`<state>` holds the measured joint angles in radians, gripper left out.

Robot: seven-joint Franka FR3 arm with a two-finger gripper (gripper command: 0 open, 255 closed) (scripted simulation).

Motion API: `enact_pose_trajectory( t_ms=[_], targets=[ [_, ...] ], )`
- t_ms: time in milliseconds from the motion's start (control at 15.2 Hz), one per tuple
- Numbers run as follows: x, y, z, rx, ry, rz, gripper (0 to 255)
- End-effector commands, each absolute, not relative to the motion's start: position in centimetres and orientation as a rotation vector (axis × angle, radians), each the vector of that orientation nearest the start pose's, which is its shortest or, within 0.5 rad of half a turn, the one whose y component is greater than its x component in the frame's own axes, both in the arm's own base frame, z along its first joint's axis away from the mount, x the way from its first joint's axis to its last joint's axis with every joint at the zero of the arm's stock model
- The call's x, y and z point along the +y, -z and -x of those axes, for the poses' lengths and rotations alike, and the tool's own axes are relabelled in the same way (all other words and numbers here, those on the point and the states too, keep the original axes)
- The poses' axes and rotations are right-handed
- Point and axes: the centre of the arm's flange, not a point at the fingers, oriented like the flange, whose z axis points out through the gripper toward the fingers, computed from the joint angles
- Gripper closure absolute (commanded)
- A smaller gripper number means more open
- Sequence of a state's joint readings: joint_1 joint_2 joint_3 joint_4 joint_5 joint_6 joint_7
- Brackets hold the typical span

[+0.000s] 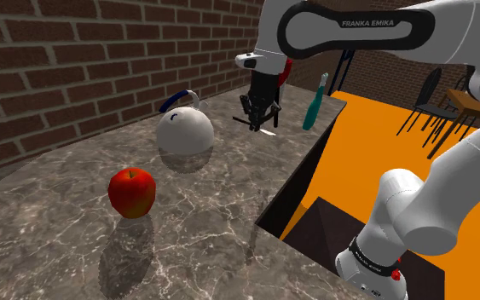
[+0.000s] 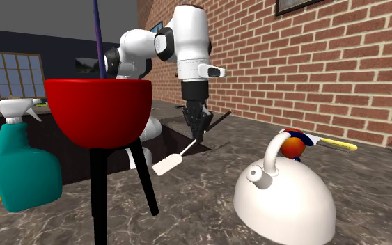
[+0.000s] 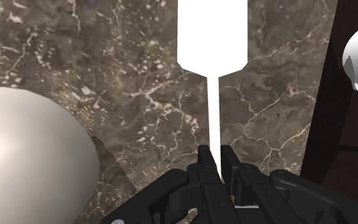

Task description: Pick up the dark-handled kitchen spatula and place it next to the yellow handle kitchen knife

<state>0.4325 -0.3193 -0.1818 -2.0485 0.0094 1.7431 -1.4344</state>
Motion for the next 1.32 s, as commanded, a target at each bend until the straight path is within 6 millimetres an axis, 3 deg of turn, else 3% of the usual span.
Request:
enact_pose_trajectory(
  t_ms=[0, 66, 1254],
  targets=[
    [10.6, -58.3, -44.9, 2.389, -0.07, -2.115, 255],
    [10.6, -58.3, -44.9, 2.389, -0.07, -2.115, 255],
    [32.5, -58.4, -35.8, 2.389, -0.07, -2.115, 255]
  ],
)
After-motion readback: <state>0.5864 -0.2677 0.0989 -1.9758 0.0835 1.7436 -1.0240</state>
